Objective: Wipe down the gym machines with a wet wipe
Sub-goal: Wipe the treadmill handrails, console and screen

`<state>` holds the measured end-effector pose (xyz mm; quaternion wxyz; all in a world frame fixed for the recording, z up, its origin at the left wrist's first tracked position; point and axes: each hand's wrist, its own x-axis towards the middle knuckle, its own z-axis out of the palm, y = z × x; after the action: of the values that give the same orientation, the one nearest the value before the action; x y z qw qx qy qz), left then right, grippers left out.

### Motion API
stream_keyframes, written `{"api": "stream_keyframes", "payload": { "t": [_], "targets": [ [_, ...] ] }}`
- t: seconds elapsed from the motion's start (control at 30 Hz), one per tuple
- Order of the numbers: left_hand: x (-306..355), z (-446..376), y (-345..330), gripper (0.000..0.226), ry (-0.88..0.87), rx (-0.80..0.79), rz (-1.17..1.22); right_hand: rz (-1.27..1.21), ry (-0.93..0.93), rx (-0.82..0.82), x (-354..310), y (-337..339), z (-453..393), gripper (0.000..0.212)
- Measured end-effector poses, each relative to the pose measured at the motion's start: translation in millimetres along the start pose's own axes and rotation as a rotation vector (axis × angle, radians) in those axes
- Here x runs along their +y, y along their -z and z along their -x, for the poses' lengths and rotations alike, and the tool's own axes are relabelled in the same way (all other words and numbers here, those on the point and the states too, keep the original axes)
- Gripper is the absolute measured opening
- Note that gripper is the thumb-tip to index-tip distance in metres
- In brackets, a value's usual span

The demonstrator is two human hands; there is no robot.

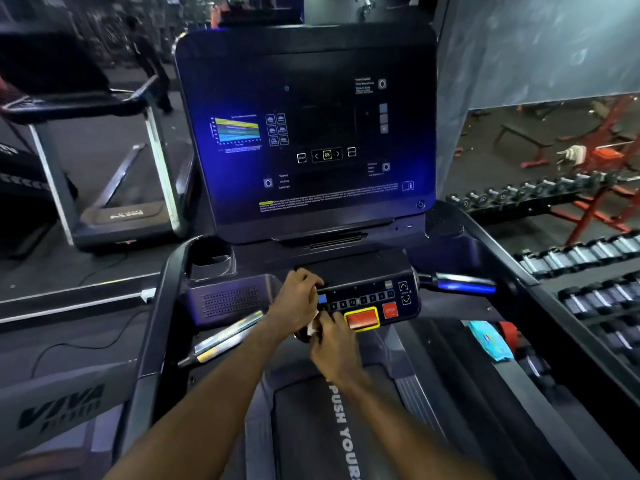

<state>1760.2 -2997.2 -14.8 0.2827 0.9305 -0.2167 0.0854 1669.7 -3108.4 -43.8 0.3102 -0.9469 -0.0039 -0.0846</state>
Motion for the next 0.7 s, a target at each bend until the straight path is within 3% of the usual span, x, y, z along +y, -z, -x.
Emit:
{"api": "stream_keyframes", "payload": {
  "t": [0.07, 0.2, 0.3, 0.37, 0.47, 0.6, 0.7],
  "targets": [
    [0, 0, 5, 0.028, 0.007, -0.036, -0.006, 0.02, -0.012, 0.006, 6, 8, -7, 0.022],
    [-1, -7, 9, 0.032, 0.07, -0.068, 0.034, -0.052, -0.211, 0.066, -8, 11, -26, 0.028],
    [-3, -14, 12, 0.034, 0.132, -0.091, 0.08, -0.087, 0.048, -0.111, -28, -2, -23, 0.023],
    [-1, -17, 18, 0.035, 0.192, -0.064, 0.143, -0.105, 0.097, -0.161, -22, 1, -27, 0.022],
    [-1, -18, 28, 0.035, 0.303, -0.065, 0.237, -0.115, -0.024, 0.04, 1, 21, -49, 0.008],
    [-8, -18, 35, 0.033, 0.414, -0.096, 0.396, -0.196, -0.385, 0.284, 30, 51, -67, 0.018],
    [-9, -23, 34, 0.024, 0.451, -0.073, 0.468, -0.294, -0.294, 0.216, 18, 51, -72, 0.009]
  ]
}}
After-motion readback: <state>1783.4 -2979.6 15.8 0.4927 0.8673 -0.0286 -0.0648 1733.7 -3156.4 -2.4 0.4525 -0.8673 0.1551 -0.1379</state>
